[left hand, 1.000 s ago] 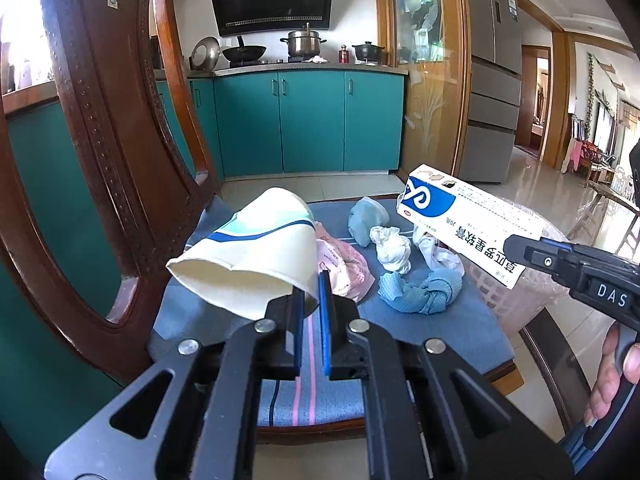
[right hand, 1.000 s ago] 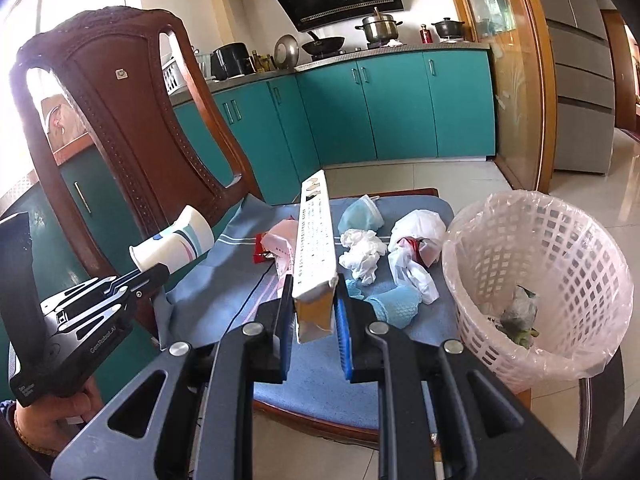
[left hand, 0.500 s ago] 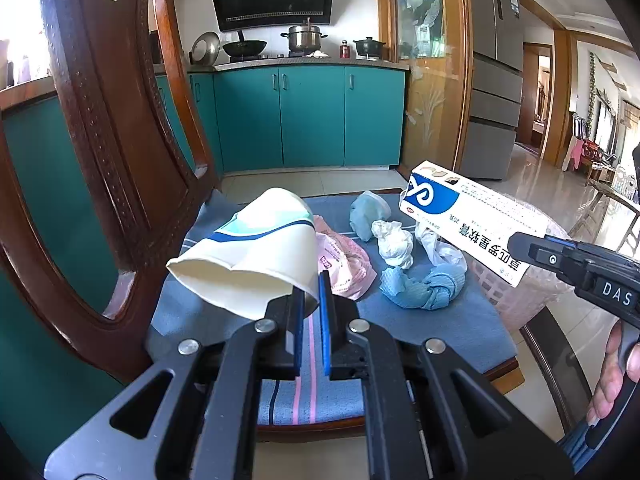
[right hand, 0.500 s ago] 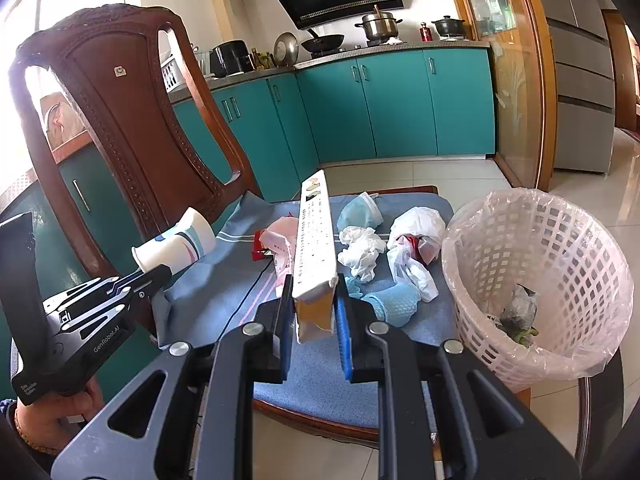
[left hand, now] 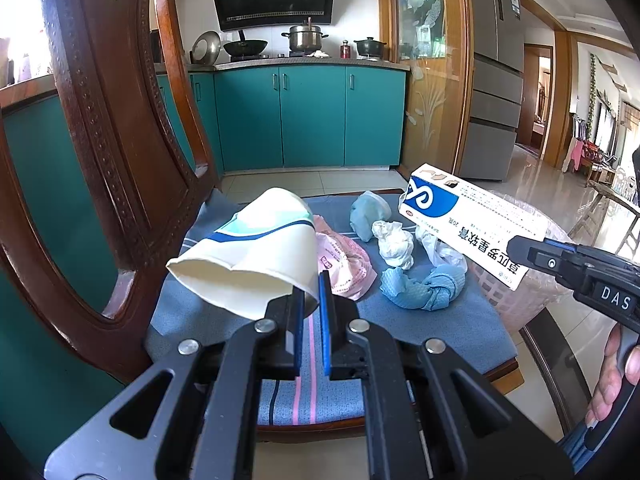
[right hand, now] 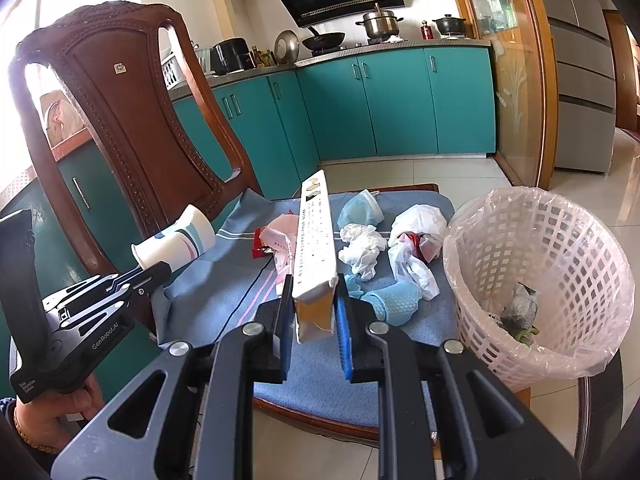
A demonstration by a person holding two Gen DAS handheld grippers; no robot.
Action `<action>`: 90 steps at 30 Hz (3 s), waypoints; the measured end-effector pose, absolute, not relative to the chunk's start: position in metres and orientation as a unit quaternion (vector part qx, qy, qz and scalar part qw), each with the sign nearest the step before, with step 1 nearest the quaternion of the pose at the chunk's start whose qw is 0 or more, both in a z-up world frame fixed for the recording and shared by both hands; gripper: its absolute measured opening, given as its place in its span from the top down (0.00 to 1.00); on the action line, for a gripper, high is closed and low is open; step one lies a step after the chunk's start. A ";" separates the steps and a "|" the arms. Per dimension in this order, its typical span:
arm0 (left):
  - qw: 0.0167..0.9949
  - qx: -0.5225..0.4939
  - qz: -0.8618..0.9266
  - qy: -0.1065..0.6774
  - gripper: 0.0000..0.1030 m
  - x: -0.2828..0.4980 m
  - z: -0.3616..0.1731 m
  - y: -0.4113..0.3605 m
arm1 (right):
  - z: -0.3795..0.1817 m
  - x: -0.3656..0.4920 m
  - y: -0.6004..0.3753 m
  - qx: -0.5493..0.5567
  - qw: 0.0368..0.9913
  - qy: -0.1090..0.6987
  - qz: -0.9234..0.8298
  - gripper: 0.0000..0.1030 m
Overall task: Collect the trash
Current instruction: 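Lift the paper cup with the left tool while the right tool lifts the tissue box, then carry the tissue box over the basket and open the right tool, then carry the paper cup over the basket and open the left tool, then move both open tools back over the cushion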
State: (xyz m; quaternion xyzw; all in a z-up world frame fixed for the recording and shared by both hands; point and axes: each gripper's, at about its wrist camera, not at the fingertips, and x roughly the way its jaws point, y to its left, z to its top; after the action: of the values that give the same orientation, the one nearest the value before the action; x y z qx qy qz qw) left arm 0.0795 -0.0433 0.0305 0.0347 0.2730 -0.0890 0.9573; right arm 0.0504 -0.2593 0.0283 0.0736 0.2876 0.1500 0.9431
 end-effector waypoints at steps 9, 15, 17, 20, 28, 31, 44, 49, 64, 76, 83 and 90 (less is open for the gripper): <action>0.957 0.035 -0.088 0.275 0.92 0.081 0.029 -0.042 | 0.033 0.050 -0.268 0.078 0.948 0.276 0.138 0.81; 0.956 0.034 -0.086 0.278 0.92 0.081 0.029 -0.041 | 0.044 0.053 -0.297 0.089 0.959 0.252 0.097 0.81; 0.956 0.034 -0.085 0.279 0.92 0.082 0.029 -0.041 | 0.048 0.056 -0.317 0.102 0.962 0.243 0.074 0.81; 0.956 0.034 -0.086 0.279 0.92 0.082 0.029 -0.040 | 0.052 0.060 -0.348 0.118 0.965 0.233 0.033 0.81; 0.954 0.038 -0.091 0.282 0.92 0.082 0.026 -0.045 | 0.033 0.074 -0.407 0.171 0.944 0.273 -0.063 0.25; 0.953 0.041 -0.102 0.283 0.92 0.083 0.023 -0.051 | 0.036 0.066 -0.413 0.198 0.944 0.258 -0.064 0.18; 0.938 0.089 -0.195 0.272 0.92 0.084 0.027 -0.135 | 0.053 0.046 -0.418 0.199 0.960 0.181 -0.081 0.11; 0.926 0.100 -0.257 0.257 0.92 0.098 0.040 -0.212 | 0.053 0.043 -0.429 0.211 0.957 0.168 -0.103 0.11; 0.938 0.092 -0.224 0.246 0.08 0.119 0.048 -0.246 | 0.050 0.035 -0.445 0.233 0.952 0.151 -0.131 0.11; 0.952 0.004 -0.102 0.289 0.04 0.077 0.029 -0.060 | 0.045 0.044 -0.380 0.165 0.965 0.194 -0.067 0.11; 0.950 0.006 -0.084 0.302 0.04 0.069 0.017 -0.033 | 0.033 0.047 -0.318 0.115 0.965 0.237 -0.007 0.11; 0.950 0.000 -0.093 0.298 0.04 0.067 0.020 -0.032 | 0.017 0.050 -0.274 0.069 0.959 0.274 0.023 0.11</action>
State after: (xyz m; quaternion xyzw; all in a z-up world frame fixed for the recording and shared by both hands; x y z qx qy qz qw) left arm 0.0669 -0.0319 0.0199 0.0002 0.2984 -0.0933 0.9499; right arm 0.0500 -0.2737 0.0167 0.0694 0.2735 0.0229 0.9591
